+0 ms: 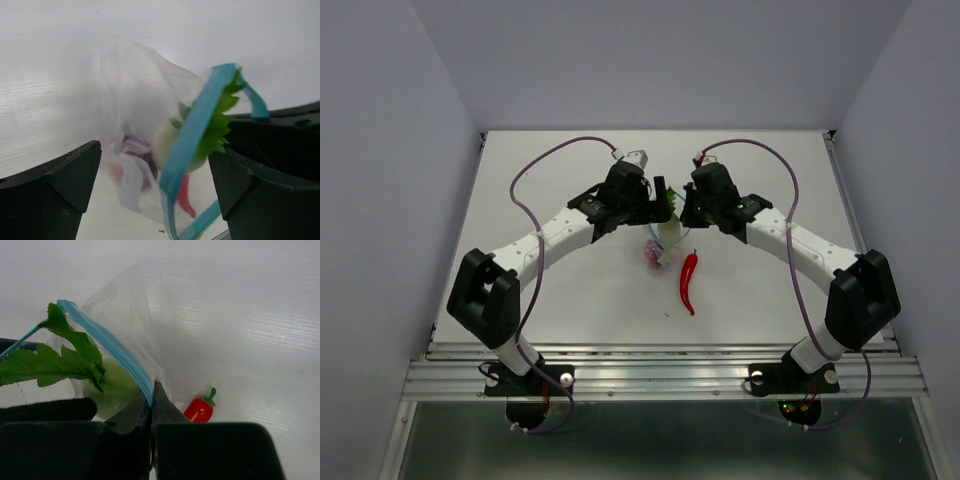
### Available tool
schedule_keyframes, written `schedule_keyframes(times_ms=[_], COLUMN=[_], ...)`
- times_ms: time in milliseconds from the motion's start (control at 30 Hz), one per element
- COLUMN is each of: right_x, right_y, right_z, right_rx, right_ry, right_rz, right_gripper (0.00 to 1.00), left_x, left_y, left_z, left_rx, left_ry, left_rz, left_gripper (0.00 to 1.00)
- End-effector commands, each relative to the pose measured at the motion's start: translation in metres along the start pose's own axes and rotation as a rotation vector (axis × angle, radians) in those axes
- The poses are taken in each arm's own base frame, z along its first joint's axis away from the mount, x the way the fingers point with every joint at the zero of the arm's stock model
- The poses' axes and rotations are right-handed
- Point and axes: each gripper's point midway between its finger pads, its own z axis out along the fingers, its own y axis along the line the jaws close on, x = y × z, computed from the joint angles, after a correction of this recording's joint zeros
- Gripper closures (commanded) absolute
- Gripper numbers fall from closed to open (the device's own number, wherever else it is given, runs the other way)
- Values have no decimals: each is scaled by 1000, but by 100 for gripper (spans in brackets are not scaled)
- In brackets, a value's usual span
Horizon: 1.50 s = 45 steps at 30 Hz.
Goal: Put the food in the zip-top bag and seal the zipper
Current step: Place the food into the zip-top bag
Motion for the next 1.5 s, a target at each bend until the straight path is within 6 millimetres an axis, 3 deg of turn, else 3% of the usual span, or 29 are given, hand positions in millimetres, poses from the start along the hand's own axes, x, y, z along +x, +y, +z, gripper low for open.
schedule_keyframes(times_ms=[0, 33, 200, 433, 533, 600, 833, 933, 1067, 1100, 1167, 1367, 1433, 1467], right_x=[-34, -34, -37, -53, -57, -58, -51, -50, -51, -51, -50, -50, -48, -49], right_y=[22, 24, 25, 20, 21, 22, 25, 24, 24, 23, 22, 24, 24, 24], right_z=[-24, -26, -31, -42, -45, -46, -31, -24, -21, -19, -17, -19, -18, -18], right_rx=[-85, -99, -108, -76, -78, -84, -85, -74, -64, -58, -52, -64, -67, -63], right_ry=[-106, -106, -123, -186, -199, -204, -170, -161, -161, -159, -157, -156, -150, -152], right_rz=[-6, -12, -8, 6, 11, 12, 23, 31, 37, 39, 41, 31, 27, 28], right_gripper=[99, 99, 99, 99, 99, 99, 99, 99, 99, 99, 99, 99, 98, 96], left_x=[-6, -7, 3, 10, 6, 2, -32, -33, -25, -23, -20, -17, -18, -17], left_y=[25, 34, 45, 67, 66, 61, -1, -8, -2, 0, 4, 10, 11, 13], left_z=[8, 14, 25, 23, 21, 18, -4, -10, -10, -9, -8, -1, 0, 0], left_rx=[-159, -210, -273, -404, -417, -405, -153, -119, -135, -140, -153, -181, -191, -204], left_ry=[-25, -32, -3, 12, 3, 1, -53, -55, -41, -37, -32, -19, -22, -17], left_rz=[-8, -10, -5, 4, 4, 6, 24, 26, 21, 18, 17, 27, 28, 28], left_gripper=[1, 1, 1, 1, 1, 1, 1, 1, 29, 50, 67, 69, 82, 100])
